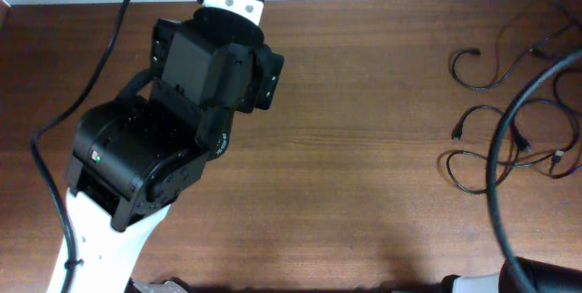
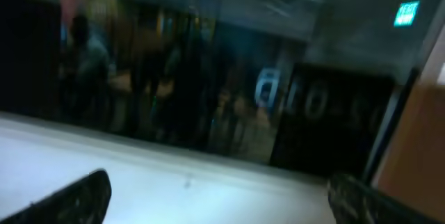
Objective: Untangle cables
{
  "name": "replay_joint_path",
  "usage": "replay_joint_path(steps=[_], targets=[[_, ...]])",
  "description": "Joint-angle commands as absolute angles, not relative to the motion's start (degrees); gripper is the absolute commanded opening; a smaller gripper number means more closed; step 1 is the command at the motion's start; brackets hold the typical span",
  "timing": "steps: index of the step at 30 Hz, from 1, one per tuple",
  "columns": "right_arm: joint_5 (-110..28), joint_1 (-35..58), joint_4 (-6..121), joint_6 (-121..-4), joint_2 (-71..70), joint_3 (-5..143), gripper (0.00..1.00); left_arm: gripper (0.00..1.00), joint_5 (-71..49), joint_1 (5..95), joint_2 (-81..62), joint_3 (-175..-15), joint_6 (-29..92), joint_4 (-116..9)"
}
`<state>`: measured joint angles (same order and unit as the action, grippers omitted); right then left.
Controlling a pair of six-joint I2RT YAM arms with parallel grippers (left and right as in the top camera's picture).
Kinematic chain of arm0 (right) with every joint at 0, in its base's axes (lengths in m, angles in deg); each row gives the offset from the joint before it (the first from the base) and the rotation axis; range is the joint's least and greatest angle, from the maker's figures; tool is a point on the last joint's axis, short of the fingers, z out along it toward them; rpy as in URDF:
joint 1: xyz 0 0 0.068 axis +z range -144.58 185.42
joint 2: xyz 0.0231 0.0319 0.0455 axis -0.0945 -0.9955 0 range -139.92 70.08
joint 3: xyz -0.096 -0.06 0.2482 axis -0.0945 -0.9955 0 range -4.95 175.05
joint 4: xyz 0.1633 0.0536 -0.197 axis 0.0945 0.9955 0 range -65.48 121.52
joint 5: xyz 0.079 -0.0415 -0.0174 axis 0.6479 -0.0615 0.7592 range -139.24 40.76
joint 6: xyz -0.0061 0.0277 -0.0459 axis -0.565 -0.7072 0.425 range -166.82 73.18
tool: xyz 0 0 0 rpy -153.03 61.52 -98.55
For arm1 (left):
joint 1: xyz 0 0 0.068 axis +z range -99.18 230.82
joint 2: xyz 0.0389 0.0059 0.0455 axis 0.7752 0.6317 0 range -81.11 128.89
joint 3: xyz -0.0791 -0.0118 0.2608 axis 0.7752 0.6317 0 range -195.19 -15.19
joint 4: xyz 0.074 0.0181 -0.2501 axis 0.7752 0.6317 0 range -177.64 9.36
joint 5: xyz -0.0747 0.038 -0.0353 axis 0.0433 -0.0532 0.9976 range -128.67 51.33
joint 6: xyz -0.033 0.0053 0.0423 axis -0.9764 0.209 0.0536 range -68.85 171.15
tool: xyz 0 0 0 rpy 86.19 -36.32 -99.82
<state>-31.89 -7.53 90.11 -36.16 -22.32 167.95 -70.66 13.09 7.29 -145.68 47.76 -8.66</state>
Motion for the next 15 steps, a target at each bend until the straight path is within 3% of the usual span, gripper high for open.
replay_joint_path(steps=[1,6,15], targets=[[-19.2,-7.4,79.2,-35.2,-27.3,164.4,0.99,0.99,-71.7,13.2,7.4,-145.7,48.5,-8.0],[-10.6,-8.6,80.8,-34.2,-21.8,142.2,0.99,0.99,-71.7,13.2,7.4,-145.7,48.5,-6.3],[-26.8,-8.1,39.2,-33.2,11.6,67.4,0.99,0.99,-71.3,13.2,7.4,-145.7,48.4,-5.1]])
